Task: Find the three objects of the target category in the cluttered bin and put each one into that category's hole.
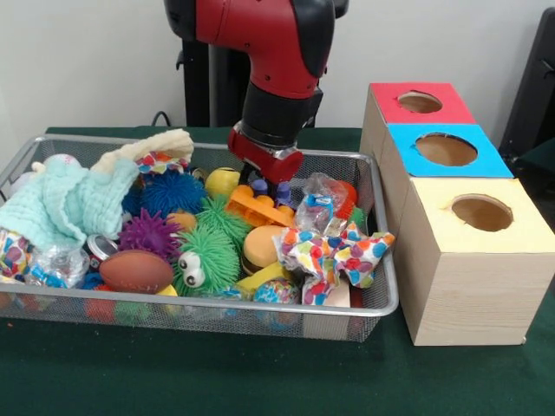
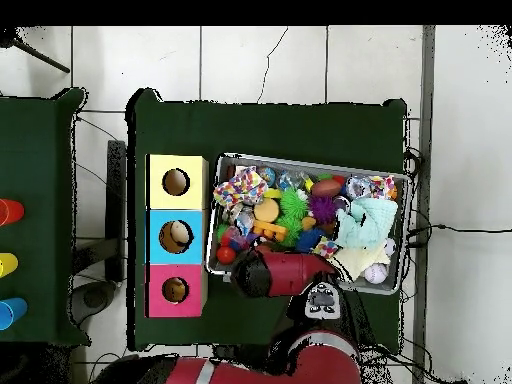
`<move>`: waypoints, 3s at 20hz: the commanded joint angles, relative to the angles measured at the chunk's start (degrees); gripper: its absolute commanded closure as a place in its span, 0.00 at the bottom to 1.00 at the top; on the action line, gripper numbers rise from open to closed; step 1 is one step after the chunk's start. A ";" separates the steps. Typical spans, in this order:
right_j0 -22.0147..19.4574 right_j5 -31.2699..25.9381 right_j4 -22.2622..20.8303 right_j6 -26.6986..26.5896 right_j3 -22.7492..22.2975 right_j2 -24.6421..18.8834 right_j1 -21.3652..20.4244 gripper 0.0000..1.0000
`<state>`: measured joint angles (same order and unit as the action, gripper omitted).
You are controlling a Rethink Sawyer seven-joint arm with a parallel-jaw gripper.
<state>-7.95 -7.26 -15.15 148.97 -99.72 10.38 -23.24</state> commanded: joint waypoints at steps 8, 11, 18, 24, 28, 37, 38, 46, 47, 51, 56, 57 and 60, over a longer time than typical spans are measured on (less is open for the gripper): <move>-4.48 -4.48 -1.55 -1.15 -0.26 -1.64 -3.00 0.00; -5.32 -6.77 -2.14 -2.70 -3.81 -1.78 -8.49 0.00; -11.48 -14.20 -1.68 -7.12 -11.66 -6.48 -20.44 0.00; -10.04 -9.33 -6.31 -3.69 -8.04 -1.24 -15.00 0.00; -8.39 -4.56 -9.18 -0.04 -3.00 4.33 -6.67 0.00; -8.06 0.92 -7.45 5.27 1.49 9.14 5.88 0.00; -7.44 1.48 -6.59 6.27 2.08 10.38 7.79 0.00; -4.22 4.63 -1.04 8.04 4.52 15.42 15.04 0.00; -4.18 4.95 -0.59 7.77 4.56 15.54 15.30 0.00; -4.48 6.49 0.23 6.02 5.53 15.95 16.80 0.00; -5.19 6.87 -0.85 3.92 6.57 16.99 17.28 0.00; -5.38 7.18 -1.20 3.59 6.66 16.90 17.24 0.00; -6.94 8.95 -2.16 2.96 6.09 15.26 16.30 1.00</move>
<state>-11.25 0.02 -17.80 148.97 -96.85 28.90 -14.07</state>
